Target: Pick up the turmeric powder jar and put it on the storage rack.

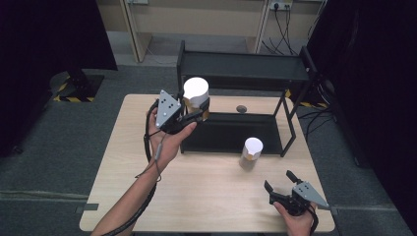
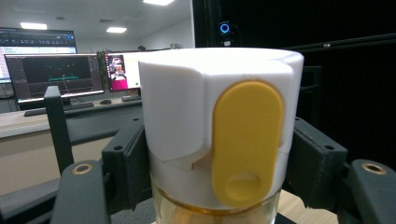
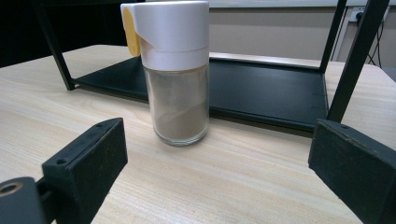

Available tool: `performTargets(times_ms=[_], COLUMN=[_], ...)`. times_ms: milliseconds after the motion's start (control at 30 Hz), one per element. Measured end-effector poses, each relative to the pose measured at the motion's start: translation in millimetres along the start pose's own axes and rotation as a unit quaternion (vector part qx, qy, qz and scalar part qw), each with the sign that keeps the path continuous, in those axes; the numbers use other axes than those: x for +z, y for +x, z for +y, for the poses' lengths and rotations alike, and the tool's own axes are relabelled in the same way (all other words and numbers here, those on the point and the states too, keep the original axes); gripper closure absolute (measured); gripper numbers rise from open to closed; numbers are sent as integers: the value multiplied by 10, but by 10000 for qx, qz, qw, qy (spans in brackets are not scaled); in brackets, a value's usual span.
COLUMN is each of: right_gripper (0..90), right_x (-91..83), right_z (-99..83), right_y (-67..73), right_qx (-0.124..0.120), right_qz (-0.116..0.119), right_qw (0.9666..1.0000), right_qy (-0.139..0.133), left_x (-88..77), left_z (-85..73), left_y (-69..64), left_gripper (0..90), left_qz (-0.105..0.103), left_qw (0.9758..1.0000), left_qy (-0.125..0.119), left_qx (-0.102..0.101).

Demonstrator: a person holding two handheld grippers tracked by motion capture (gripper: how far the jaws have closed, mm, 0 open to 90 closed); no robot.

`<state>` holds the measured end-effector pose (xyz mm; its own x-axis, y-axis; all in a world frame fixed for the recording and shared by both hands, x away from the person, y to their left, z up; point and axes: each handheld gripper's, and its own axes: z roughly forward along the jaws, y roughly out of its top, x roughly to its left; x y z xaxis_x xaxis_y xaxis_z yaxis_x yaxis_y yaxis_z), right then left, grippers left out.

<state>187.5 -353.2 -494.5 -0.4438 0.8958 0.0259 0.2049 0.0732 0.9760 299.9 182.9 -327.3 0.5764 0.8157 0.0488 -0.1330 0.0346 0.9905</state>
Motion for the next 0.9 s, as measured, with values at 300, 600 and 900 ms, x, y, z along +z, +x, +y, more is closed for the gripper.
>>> performTargets(times_ms=[300,600,900], right_gripper=[49,49,49], right_x=[1,1,2], right_z=[3,2,3], right_y=[-3,-4,-3], right_qx=[24,7,13], right_qz=[-4,-2,-6], right_qw=[10000,10000,10000], right_qy=[6,5,8], left_x=[70,122,180], left_z=[133,236,343], left_y=[57,97,113], left_gripper=[304,304,304], left_qz=[71,137,181], left_qw=[10000,9999,9998], left_qy=[-17,-42,-19], left_qx=[-21,-54,-92])
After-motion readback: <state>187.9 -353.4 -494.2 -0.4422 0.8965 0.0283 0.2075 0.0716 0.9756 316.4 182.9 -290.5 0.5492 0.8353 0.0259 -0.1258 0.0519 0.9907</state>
